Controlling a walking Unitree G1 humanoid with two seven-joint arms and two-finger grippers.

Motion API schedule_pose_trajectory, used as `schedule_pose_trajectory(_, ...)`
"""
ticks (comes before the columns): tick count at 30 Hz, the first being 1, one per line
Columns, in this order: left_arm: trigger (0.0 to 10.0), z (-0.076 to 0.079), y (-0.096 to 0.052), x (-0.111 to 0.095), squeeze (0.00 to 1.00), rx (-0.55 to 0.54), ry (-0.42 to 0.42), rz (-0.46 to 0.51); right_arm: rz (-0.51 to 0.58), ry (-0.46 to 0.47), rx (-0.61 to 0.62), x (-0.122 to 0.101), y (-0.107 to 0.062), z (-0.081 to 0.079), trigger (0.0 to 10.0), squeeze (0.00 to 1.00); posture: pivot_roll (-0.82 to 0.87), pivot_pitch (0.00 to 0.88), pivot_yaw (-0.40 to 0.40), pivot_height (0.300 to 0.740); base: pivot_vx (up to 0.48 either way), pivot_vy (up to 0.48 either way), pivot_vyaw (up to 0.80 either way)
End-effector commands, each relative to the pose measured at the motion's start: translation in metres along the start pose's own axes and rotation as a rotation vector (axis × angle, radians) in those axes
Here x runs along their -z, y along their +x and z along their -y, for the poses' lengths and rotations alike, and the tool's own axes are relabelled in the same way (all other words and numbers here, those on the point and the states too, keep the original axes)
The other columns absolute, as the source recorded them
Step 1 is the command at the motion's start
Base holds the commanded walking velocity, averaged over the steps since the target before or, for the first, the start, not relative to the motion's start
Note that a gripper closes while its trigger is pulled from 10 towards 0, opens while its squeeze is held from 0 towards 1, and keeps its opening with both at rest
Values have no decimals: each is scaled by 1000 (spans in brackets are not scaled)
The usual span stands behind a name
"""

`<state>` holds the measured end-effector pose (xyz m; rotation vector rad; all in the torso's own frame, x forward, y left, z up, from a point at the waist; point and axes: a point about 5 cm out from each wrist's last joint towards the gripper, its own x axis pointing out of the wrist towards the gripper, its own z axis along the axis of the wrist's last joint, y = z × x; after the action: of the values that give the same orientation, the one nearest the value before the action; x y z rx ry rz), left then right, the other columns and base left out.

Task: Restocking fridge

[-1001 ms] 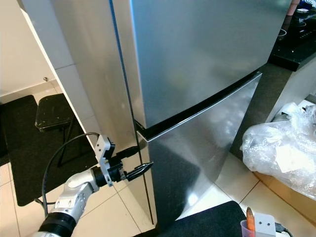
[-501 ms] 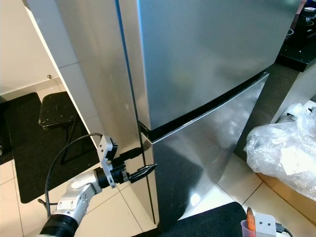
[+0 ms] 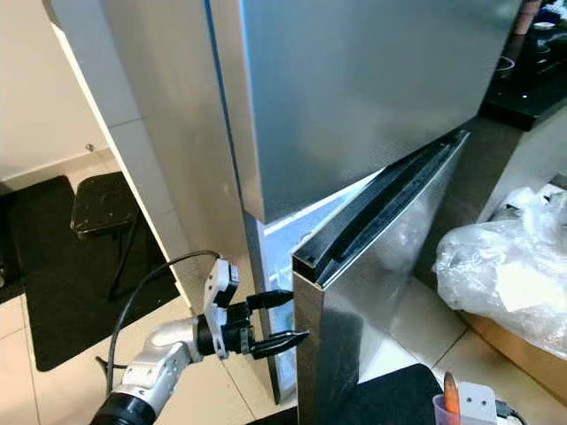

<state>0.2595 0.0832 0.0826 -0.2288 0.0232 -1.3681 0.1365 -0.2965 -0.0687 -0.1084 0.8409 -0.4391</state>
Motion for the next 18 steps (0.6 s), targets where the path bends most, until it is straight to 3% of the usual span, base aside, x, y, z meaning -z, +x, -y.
schedule_pose_trajectory(1,10000,0,2,-6,0,-3,29,16,17,9,-1,-2,0,-1,10000,0,44,0,24,740,0,0,0)
schedule_pose_trajectory(7,10000,-1,-2,-6,0,-9,27,10,16,9,0,-2,0,-1,10000,0,44,0,24,740,0,0,0)
schedule_pose_trajectory(11,10000,6,-6,1,0,39,-8,-26,13,9,4,-1,0,0,10000,0,44,0,26,740,0,0,0)
schedule_pose_trajectory(18,10000,19,-22,27,0,95,-102,-145,9,8,9,0,0,1,10000,0,44,0,23,740,0,0,0)
